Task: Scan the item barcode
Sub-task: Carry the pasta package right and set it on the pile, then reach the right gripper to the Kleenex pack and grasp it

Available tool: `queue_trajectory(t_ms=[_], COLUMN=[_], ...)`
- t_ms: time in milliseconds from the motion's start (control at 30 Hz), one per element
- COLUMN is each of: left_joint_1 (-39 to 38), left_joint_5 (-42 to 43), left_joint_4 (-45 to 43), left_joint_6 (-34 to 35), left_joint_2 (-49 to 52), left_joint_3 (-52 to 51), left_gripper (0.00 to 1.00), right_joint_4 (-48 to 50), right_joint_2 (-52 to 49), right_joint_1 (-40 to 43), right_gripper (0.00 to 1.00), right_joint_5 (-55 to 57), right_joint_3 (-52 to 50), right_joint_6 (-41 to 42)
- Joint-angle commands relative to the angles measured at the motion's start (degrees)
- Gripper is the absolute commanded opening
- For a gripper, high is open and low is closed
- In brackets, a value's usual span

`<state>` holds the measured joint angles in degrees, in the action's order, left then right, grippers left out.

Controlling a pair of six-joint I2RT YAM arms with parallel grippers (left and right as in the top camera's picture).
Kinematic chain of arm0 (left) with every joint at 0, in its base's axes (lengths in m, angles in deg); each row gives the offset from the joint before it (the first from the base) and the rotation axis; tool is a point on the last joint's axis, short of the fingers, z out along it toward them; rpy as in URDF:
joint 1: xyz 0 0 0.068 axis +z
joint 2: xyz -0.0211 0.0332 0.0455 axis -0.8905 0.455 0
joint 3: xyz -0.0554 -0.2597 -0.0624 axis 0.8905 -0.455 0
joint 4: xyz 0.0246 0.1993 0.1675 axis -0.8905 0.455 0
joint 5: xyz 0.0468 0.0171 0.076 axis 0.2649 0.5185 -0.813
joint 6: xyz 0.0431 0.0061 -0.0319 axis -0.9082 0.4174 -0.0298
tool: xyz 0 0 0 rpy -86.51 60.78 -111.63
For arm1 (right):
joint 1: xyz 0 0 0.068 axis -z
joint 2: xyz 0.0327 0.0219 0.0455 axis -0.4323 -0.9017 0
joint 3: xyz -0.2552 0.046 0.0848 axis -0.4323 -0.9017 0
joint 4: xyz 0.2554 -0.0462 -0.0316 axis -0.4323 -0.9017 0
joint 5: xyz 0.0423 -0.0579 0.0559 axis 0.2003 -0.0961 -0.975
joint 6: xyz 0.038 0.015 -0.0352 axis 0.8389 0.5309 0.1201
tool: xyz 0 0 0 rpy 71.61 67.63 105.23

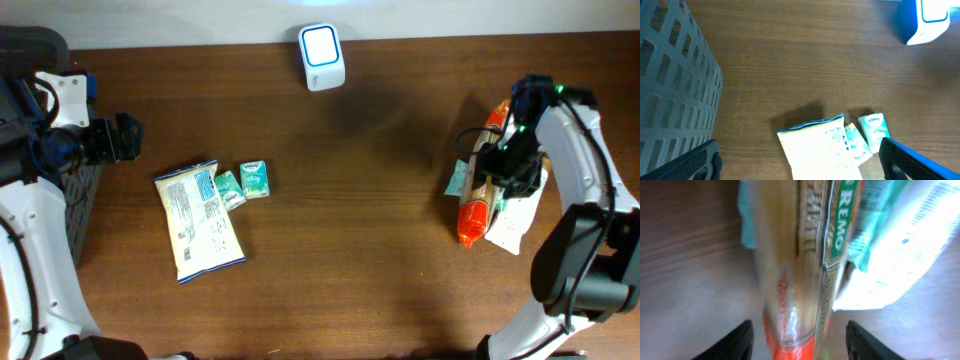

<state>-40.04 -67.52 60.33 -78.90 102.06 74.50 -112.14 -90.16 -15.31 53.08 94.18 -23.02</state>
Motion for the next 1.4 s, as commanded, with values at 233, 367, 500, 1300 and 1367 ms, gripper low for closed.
queue_trajectory(t_ms=[233, 367, 500, 1300, 1367], left_joint_1=[0.0, 0.0, 0.0, 0.0, 0.0], left_joint_5=[0.6, 0.6, 0.6, 0.6, 0.6], left_joint_4=[-0.2, -0.2, -0.2, -0.2, -0.2], left_joint_6=[-0.5, -0.5, -0.5, -0.5, -0.5], left_joint_2=[-0.3, -0.3, -0.3, -0.3, -0.3], left_joint_3=[0.3, 0.3, 0.3, 0.3, 0.3], left_gripper=[0.99, 0.99, 0.99, 0.99, 0.99], right_joint_4=[-10.8, -4.8, 4.2, 37.6, 34.7], right_joint_2=[1.7, 1.7, 0.9, -30.4, -30.4], right_joint_1=[-7.6, -21.3, -34.2, -54.9, -54.5], right_gripper=[0.65, 0.65, 0.61, 0.42, 0.41], right_joint_5=[-17.3, -17.9, -17.8, 2.9, -4.7], right_joint_3=[22.4, 22.4, 22.2, 22.2, 22.2], right_joint_6=[-7.5, -4.3, 0.5, 9.4, 13.2])
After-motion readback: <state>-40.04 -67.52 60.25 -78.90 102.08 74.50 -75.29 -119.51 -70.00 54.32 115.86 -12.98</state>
